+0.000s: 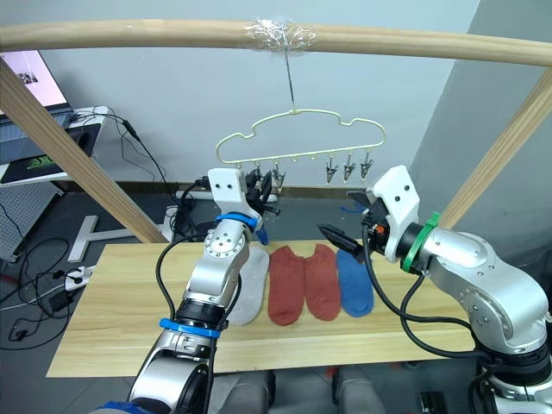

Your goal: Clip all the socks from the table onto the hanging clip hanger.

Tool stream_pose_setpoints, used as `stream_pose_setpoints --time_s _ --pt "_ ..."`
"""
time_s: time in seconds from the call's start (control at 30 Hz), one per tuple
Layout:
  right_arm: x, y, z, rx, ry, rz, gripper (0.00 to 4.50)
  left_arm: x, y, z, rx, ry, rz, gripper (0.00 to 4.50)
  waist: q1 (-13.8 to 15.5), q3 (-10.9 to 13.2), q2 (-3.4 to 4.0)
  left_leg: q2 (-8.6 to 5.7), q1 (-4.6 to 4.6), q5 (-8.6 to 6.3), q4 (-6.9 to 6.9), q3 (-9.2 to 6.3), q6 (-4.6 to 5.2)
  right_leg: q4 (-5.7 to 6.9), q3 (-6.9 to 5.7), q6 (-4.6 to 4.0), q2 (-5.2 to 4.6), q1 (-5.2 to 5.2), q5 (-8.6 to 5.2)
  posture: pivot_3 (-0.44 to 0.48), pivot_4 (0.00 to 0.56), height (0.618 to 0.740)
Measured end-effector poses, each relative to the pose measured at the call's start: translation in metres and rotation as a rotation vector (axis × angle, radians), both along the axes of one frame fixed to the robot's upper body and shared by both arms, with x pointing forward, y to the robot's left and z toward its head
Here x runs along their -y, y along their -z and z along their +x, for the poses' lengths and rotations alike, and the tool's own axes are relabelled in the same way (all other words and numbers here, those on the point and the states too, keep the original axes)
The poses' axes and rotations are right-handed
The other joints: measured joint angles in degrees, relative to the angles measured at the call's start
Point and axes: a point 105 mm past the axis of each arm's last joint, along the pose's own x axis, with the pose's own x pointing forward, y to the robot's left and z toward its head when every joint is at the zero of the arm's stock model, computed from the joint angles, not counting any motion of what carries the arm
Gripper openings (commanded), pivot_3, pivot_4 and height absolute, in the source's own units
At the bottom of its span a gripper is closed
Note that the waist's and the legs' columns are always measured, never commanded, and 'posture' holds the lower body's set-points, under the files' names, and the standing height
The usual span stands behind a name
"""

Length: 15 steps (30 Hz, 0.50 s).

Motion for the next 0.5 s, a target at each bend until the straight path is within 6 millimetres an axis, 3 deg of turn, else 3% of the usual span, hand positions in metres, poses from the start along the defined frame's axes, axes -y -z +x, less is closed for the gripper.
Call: stream_pose_setpoints --time_s 0.1,0.33,0.5 --pt "0.0 0.0 0.0 -0.002 0.001 -0.001 4.5 0.0 -0.001 0.0 0.006 0.001 0.0 0.24 0.0 0.0 0.0 0.0 0.0 0.0 0.0 0.0 0.0 0.01 0.0 0.0 0.0 0.0 0.0 0.068 0.191 0.74" --pt "-0.002 0.001 0.0 -0.005 -0.004 0.009 4.5 -0.001 -0.001 0.0 0.01 0.008 0.008 0.24 0.0 0.0 0.0 0.0 0.01 0.0 0.0 0.0 0.0 0.02 0.0 -0.01 0.0 0.0 0.01 0.076 0.196 0.74" --pt "-0.013 0.016 0.003 -0.023 -0.009 -0.001 4.5 -0.004 0.0 0.0 -0.013 0.046 0.017 0.24 0.0 0.0 0.0 0.0 0.03 0.01 0.01 -0.01 0.01 0.06 -0.01 0.01 0.01 0.0 -0.01 0.09 0.198 0.74"
